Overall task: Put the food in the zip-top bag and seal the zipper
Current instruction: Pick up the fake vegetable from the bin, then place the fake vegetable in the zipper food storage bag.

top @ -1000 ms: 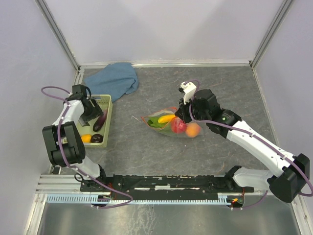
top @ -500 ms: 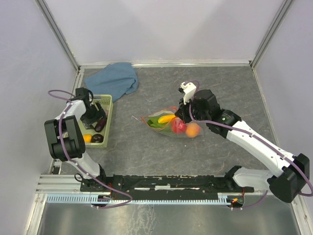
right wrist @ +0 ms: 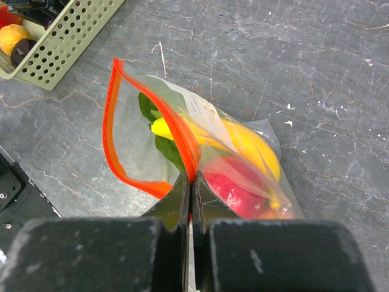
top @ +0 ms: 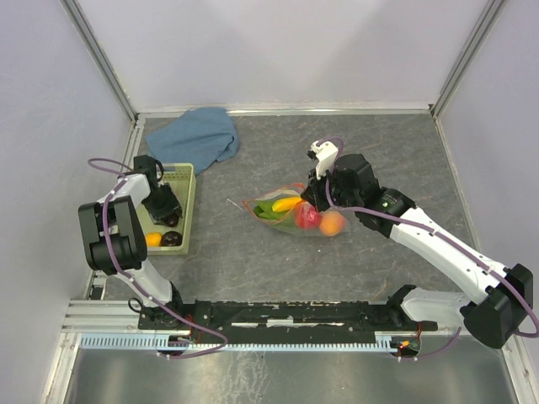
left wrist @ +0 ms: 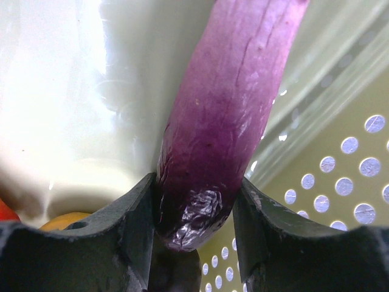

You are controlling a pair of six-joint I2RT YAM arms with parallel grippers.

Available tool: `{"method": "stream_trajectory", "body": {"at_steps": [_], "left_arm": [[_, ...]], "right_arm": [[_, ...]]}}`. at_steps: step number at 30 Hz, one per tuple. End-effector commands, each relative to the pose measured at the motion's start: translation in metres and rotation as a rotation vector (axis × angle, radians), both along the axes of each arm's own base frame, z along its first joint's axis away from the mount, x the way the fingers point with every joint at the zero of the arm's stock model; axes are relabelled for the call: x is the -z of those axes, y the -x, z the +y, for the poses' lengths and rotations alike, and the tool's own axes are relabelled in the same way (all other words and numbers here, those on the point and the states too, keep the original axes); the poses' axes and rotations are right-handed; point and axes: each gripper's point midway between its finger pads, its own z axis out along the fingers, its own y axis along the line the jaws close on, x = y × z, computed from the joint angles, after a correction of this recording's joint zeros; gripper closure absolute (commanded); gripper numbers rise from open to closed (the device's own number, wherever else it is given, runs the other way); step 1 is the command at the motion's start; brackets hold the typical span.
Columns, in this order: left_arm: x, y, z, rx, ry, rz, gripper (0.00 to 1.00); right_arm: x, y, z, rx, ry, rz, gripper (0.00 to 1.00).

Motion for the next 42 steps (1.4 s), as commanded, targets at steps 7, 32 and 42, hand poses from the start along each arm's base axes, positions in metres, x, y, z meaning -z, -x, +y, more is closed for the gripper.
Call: {"method": "stream_trajectory", "body": {"at_steps": [7,32,42], "left_arm": [[-0.036,-0.016,0.000,-0.002,-0.019,-0.145,0.70],[-0.184,-0.004,-0.149,0.490,0.040,-0.562,0.75],[-0.184,0.030,-0.225,0.851,0.072,-0.599,0.76]], "right_arm": [[-0.015,-0.005,0.003,0.006,-0.036,-0.050,0.98],[-0.022,-0.014,-0.008,0.061,0.025,-0.062,0.98],[-0.031,-0.016,-0.015,0.086,0.042,-0.081,0.98]]}}
